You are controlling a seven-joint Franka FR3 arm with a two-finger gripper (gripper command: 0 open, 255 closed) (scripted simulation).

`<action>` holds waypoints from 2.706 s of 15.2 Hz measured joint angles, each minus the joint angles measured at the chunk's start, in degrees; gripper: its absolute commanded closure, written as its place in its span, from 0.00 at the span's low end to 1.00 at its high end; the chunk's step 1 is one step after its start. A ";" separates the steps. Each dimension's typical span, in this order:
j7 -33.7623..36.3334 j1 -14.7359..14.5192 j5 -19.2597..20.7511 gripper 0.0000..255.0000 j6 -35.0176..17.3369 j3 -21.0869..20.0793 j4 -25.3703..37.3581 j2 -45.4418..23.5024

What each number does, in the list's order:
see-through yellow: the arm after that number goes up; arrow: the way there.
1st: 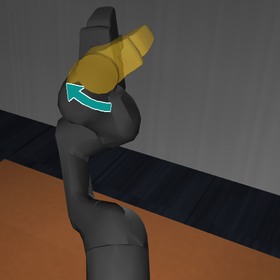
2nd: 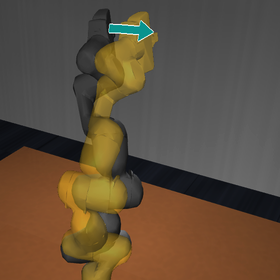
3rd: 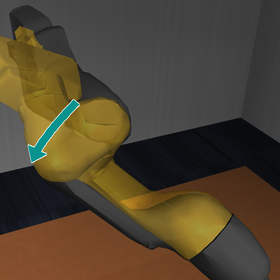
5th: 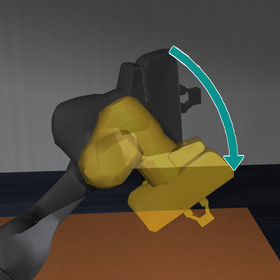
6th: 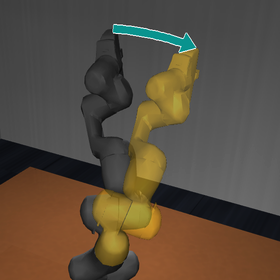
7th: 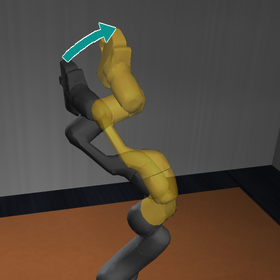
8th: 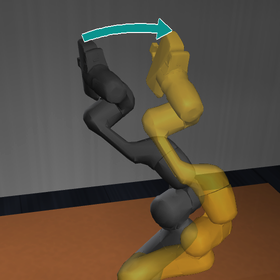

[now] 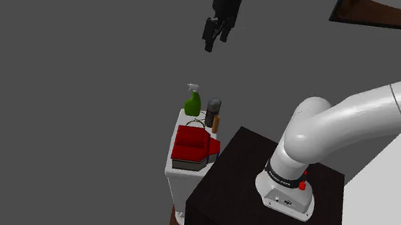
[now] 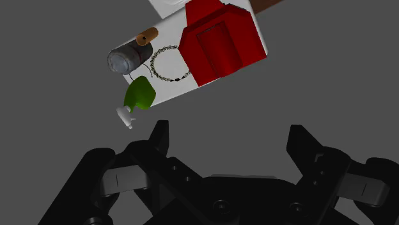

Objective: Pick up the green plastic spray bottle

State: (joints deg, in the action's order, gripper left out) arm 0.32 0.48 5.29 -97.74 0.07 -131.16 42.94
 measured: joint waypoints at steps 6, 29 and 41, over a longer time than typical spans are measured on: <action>-4.96 0.52 1.24 0.00 -5.65 4.36 -2.86 -3.03; -41.39 0.55 -11.50 0.00 -32.56 25.63 7.30 -45.36; -59.31 10.30 -26.77 0.00 -32.50 21.55 29.72 -74.42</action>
State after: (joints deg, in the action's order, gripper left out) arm -58.99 10.77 -21.48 -130.24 21.63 -101.44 -31.48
